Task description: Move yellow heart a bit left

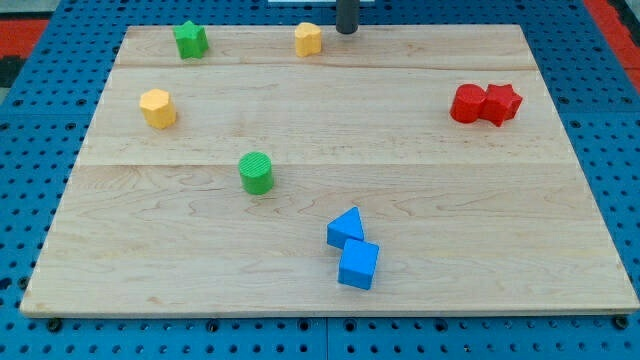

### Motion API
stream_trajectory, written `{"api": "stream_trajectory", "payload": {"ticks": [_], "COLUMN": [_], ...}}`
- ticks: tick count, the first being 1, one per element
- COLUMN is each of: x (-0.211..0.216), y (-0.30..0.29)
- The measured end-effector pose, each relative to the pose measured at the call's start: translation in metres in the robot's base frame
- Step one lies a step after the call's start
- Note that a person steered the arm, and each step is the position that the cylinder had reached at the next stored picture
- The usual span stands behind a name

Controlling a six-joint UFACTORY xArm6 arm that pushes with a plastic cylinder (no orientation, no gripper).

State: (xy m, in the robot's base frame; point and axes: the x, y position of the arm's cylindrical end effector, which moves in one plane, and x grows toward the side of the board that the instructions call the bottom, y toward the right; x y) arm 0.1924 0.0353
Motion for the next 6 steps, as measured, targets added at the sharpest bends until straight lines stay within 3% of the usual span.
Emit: {"api": "stream_trajectory", "payload": {"ticks": [5, 6], "x": [0.0, 0.022], "y": [-0.004, -0.077]}}
